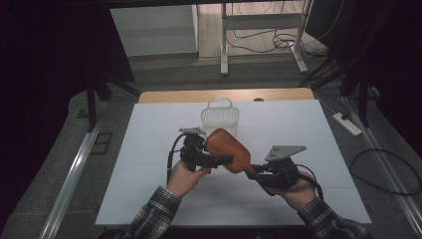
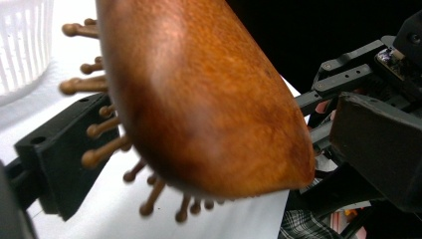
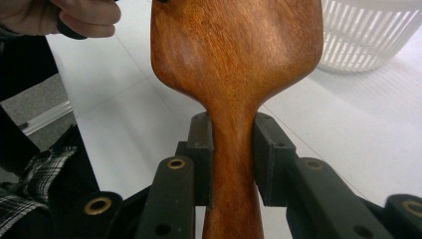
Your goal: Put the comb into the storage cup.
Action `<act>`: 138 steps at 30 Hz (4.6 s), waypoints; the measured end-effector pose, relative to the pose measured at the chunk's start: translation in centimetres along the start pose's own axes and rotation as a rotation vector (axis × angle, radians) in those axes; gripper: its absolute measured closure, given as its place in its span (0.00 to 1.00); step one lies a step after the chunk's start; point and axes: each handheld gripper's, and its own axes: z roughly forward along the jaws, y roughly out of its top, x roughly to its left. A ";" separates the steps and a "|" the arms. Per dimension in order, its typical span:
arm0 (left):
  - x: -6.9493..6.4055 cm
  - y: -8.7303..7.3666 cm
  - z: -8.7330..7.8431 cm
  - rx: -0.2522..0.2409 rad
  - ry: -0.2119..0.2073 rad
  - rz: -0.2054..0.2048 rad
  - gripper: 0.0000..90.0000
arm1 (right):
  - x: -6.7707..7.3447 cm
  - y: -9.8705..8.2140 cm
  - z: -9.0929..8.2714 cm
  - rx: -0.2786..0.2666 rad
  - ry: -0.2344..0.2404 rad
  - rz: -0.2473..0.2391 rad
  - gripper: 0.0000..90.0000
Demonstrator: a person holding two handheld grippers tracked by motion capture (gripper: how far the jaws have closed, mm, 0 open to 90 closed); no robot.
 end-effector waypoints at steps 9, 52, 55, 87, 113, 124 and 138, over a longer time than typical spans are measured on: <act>0.3 -0.1 -0.1 -0.005 -0.057 -0.049 0.19 | 0.3 0.0 0.1 -0.007 0.002 -0.017 0.80; 0.7 -0.2 -1.2 -0.074 -0.189 -0.122 0.59 | 0.3 -0.4 1.1 0.030 -0.044 -0.119 0.72; 0.8 -0.1 -1.4 -0.084 -0.183 -0.125 0.59 | 0.3 -0.4 1.1 0.034 -0.055 -0.122 0.65; 0.9 1.1 -4.1 -0.072 -0.046 -0.055 0.59 | -1.0 -1.8 -0.7 0.112 -0.081 -0.013 0.25; 1.9 2.6 -6.6 -0.093 0.032 -0.051 0.59 | -2.6 -4.7 -2.8 0.135 -0.180 0.054 0.00; 2.5 3.5 -7.7 -0.108 0.053 -0.053 0.59 | -3.0 -6.0 -4.3 0.126 -0.220 0.089 0.00; 2.9 5.4 -9.1 -0.125 0.086 -0.058 0.59 | -3.3 -7.5 -6.3 0.130 -0.274 0.158 0.00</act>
